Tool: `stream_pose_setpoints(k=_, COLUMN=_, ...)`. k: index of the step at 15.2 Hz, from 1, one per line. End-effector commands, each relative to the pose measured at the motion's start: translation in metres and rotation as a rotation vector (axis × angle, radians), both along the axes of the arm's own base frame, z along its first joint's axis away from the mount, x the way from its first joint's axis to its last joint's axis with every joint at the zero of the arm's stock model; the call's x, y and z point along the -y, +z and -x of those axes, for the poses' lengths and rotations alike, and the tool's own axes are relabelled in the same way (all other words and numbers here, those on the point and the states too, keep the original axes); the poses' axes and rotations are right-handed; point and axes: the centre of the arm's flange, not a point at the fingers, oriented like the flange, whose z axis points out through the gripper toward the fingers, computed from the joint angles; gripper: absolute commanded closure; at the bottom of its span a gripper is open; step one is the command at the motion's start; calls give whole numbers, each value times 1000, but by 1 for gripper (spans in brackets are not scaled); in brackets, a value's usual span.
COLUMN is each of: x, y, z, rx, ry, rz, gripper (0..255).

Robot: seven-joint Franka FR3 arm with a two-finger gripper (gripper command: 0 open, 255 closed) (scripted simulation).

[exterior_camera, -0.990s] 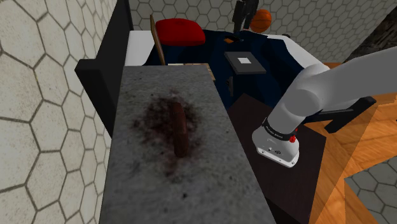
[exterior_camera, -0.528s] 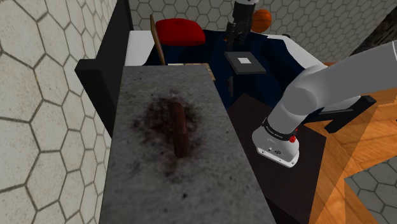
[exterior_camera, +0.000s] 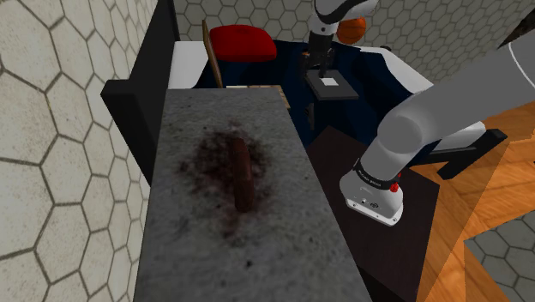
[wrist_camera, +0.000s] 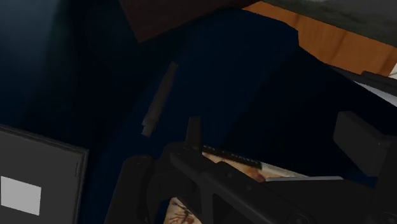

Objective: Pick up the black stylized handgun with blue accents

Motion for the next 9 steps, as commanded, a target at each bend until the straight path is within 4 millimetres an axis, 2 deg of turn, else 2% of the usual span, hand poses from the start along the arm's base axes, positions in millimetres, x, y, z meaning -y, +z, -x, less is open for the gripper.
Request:
stream_pose_setpoints(k=1, x=14, y=-25, z=-2, rx=-1, ry=-52, rz=3, gripper=0)
stream_pose_setpoints(k=9, x=69, y=-116, z=-6, rx=-11, ry=-254, rz=14, gripper=0)
